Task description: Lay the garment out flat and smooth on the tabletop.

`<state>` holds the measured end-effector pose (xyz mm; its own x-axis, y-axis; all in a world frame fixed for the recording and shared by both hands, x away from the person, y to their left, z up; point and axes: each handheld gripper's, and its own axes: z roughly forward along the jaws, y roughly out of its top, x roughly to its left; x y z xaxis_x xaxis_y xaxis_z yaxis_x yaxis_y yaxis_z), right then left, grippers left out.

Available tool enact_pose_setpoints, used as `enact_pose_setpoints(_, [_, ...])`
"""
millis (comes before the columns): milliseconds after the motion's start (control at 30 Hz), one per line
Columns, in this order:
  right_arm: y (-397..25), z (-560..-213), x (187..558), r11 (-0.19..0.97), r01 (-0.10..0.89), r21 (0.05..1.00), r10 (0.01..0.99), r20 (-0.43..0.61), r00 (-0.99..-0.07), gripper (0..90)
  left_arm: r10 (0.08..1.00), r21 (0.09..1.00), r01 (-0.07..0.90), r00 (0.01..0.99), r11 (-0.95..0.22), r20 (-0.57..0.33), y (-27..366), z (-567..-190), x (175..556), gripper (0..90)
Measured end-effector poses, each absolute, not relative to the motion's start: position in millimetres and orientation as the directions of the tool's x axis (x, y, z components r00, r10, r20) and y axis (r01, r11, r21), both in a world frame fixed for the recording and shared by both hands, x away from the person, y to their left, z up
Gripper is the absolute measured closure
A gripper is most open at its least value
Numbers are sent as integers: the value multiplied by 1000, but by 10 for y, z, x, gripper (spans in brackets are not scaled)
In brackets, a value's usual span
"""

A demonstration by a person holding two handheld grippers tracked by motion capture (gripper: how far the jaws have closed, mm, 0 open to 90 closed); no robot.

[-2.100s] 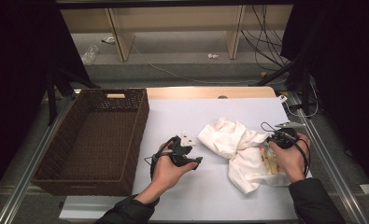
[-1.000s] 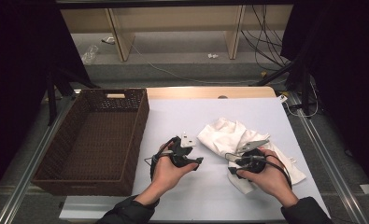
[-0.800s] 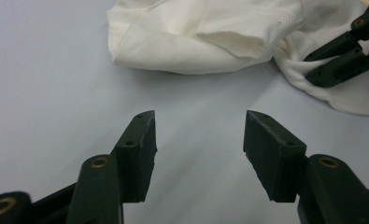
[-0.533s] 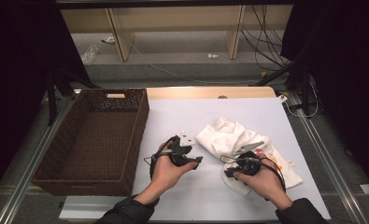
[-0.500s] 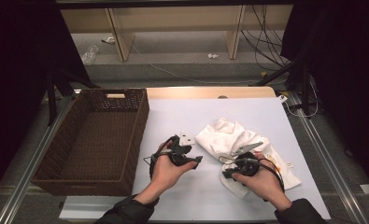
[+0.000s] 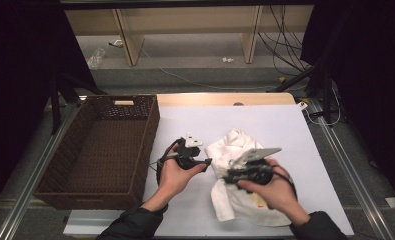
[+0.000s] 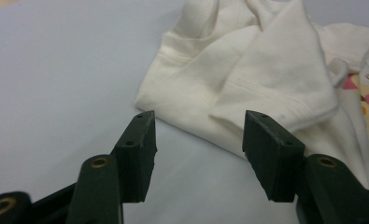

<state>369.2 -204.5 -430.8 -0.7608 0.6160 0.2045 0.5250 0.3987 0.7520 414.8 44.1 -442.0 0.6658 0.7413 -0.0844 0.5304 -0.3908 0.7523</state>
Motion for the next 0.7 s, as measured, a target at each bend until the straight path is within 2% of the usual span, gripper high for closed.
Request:
enact_pose_setpoints(133, [-2620,-4269,4161,269,571,775,810,138,-569,623,760,734,555,645,-390,-84,390,-4464,4361,454])
enact_pose_setpoints(233, [-2891,-4374,4441,212,616,758,884,119,-451,629,769,713,576,634,-400,-81,329,-4513,4519,464])
enact_pose_setpoints(367, [-3000,-4620,4682,212,681,701,901,130,-415,633,773,680,607,628,-411,-94,209,-4619,4672,468])
enact_pose_setpoints(500, [-2958,-4779,4701,238,703,670,885,148,-442,638,760,669,609,642,-427,-99,117,-4674,4691,467])
enact_pose_setpoints(533, [-2942,-4798,4694,256,697,670,880,137,-455,660,757,668,606,646,-431,-98,104,-4677,4683,467])
enact_pose_setpoints(600, [-2903,-4801,4669,263,694,670,871,144,-470,769,752,671,600,652,-436,-95,88,-4682,4663,467])
enact_pose_setpoints(700, [-2859,-4801,4617,308,686,660,858,119,-500,847,749,670,599,655,-438,-95,87,-4683,4637,466])
